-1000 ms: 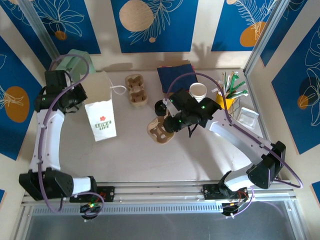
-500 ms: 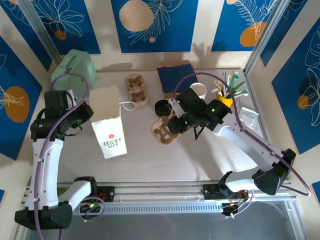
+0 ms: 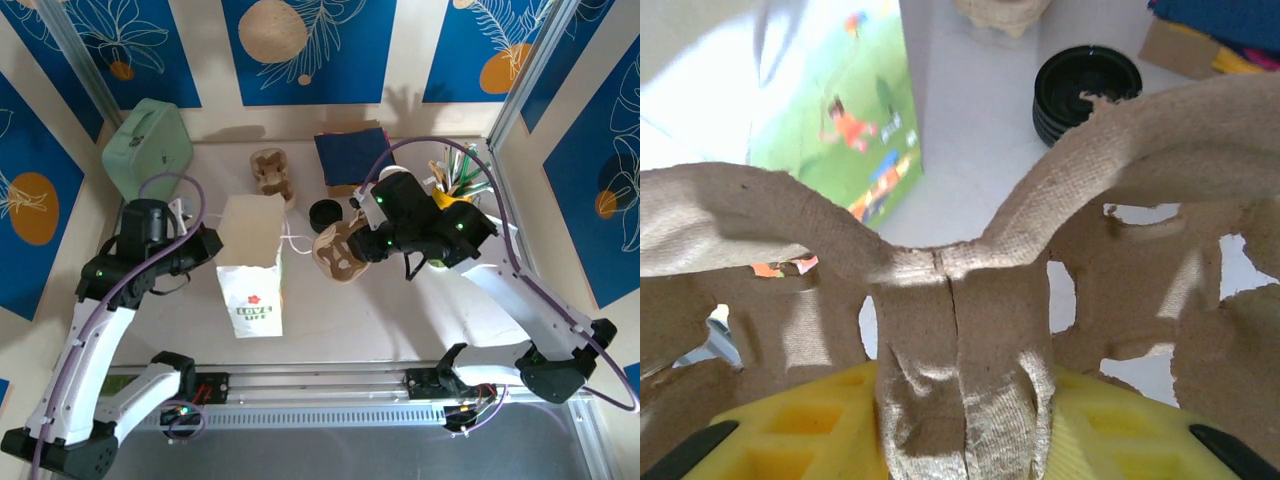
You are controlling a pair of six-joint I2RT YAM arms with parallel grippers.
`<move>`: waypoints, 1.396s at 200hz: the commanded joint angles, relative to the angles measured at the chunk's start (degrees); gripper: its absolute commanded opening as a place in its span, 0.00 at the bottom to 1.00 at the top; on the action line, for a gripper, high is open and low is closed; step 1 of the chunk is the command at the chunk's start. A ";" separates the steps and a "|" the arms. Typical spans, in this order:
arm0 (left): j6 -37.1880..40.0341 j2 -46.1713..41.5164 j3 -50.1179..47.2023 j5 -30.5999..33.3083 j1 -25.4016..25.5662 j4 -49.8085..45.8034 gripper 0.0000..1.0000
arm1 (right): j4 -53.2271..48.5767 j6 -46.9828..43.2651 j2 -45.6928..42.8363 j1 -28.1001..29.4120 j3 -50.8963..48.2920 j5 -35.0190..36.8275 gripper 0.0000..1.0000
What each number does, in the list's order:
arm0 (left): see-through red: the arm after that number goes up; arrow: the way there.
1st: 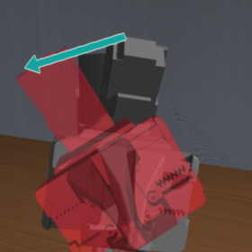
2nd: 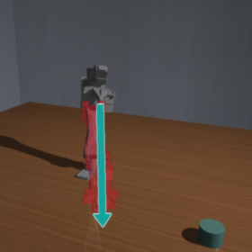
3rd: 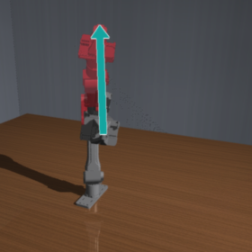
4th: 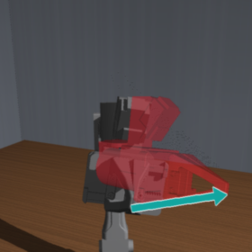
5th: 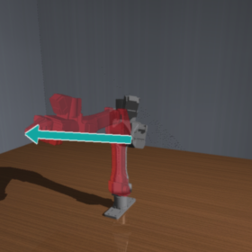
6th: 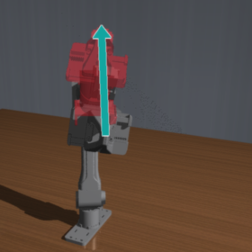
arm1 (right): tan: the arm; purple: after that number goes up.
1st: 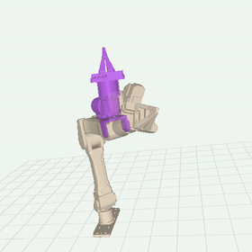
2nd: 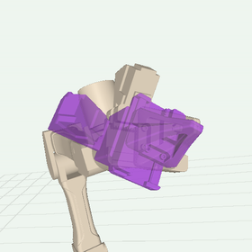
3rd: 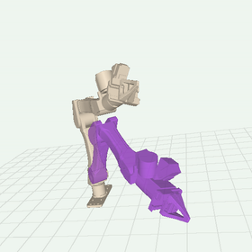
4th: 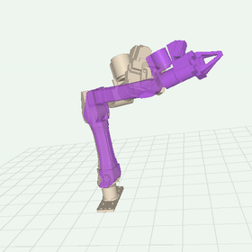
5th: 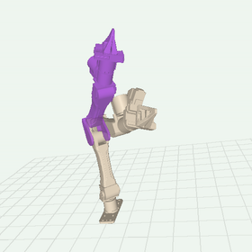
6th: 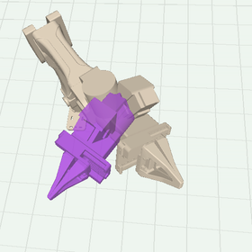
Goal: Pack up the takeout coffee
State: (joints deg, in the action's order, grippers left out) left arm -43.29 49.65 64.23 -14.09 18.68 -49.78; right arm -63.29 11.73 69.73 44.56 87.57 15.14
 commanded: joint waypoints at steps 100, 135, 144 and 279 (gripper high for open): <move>-7.85 3.48 -5.46 13.45 20.91 16.92 0.00 | -4.17 -7.57 -3.47 0.18 10.57 3.64 0.39; -9.68 4.00 -8.47 14.66 23.53 22.43 0.00 | -2.07 -10.60 -2.36 1.00 12.26 0.09 0.39; -10.16 4.26 -9.27 14.76 23.96 23.81 0.00 | -1.54 -11.29 -1.72 1.49 12.62 -0.05 0.39; 2.54 -5.03 -6.37 27.10 25.59 12.16 0.45 | -12.13 -18.22 20.03 9.29 28.89 10.41 0.39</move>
State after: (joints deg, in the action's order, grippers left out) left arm -45.82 47.53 55.92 7.97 43.79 -33.34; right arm -71.94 -4.54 87.44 51.75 113.47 21.80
